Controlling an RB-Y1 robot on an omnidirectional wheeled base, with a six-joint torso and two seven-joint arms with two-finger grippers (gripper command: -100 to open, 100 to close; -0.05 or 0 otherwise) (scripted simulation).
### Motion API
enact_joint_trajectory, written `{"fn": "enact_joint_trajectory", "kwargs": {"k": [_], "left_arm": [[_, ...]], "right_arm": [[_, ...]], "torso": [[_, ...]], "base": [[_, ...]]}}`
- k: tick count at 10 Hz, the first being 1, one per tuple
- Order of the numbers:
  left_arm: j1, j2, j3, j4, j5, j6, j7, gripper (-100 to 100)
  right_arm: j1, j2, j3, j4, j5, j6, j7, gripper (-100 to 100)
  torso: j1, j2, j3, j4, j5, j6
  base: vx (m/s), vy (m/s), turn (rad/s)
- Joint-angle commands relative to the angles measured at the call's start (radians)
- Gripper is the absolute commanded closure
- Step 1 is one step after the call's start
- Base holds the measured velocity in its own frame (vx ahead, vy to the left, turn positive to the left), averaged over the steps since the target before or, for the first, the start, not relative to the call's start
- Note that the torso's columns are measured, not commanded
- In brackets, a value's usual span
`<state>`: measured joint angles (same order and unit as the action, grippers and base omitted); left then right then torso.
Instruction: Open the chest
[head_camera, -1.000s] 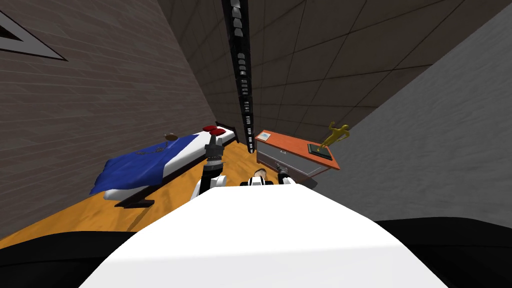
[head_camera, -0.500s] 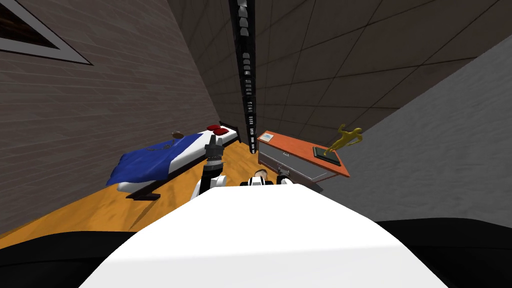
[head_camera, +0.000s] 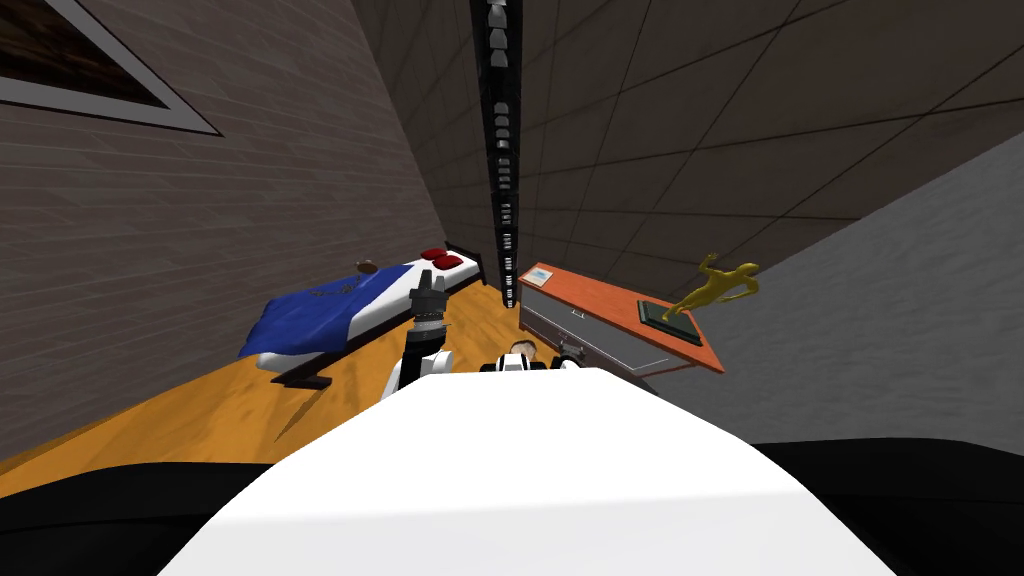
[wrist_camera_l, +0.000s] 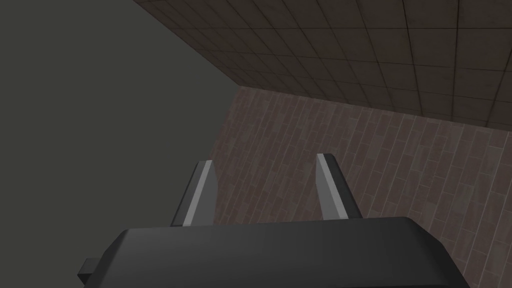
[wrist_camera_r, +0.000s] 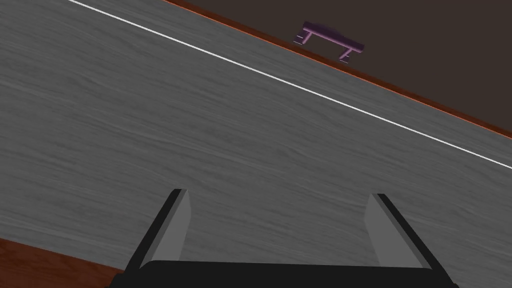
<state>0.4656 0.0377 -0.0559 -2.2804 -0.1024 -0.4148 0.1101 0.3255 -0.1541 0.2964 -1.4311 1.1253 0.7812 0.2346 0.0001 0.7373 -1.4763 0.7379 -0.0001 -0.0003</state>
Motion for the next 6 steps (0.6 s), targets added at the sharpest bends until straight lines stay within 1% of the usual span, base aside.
{"fn": "enact_joint_trajectory", "kwargs": {"k": [1,2,3,4,5,6], "left_arm": [[0.0,0.0,0.0,0.0,0.0,0.0,0.0,0],[0.0,0.0,0.0,0.0,0.0,0.0,0.0,0],[0.0,0.0,0.0,0.0,0.0,0.0,0.0,0],[0.0,0.0,0.0,0.0,0.0,0.0,0.0,0],[0.0,0.0,0.0,0.0,0.0,0.0,0.0,0],[0.0,0.0,0.0,0.0,0.0,0.0,0.0,0]], "right_arm": [[0.001,-0.002,0.009,0.023,0.029,0.065,0.012,-100],[-0.01,-0.002,0.026,0.07,0.075,0.1,0.027,-100],[-0.01,-0.002,0.026,0.078,0.079,0.126,0.027,-100],[-0.01,-0.002,0.026,0.078,0.079,0.132,0.027,-100],[-0.022,0.0,0.042,0.125,0.128,0.173,0.041,-100],[-0.022,0.0,0.042,0.132,0.128,0.197,0.041,-100]], "torso": [[0.0,0.0,0.0,0.0,0.0,0.001],[0.0,0.002,0.001,0.0,0.0,0.001],[0.0,0.001,0.001,0.0,0.0,0.0],[0.0,0.001,0.0,0.0,0.0,0.0],[0.0,0.001,0.001,0.0,0.0,0.001],[0.0,0.001,0.0,0.0,0.0,0.0]], "base": [[0.026,-0.009,-0.022],[0.031,-0.01,0.144],[0.04,-0.014,0.105],[0.022,-0.007,-0.006],[0.03,-0.008,0.122],[0.037,-0.015,0.093]]}}
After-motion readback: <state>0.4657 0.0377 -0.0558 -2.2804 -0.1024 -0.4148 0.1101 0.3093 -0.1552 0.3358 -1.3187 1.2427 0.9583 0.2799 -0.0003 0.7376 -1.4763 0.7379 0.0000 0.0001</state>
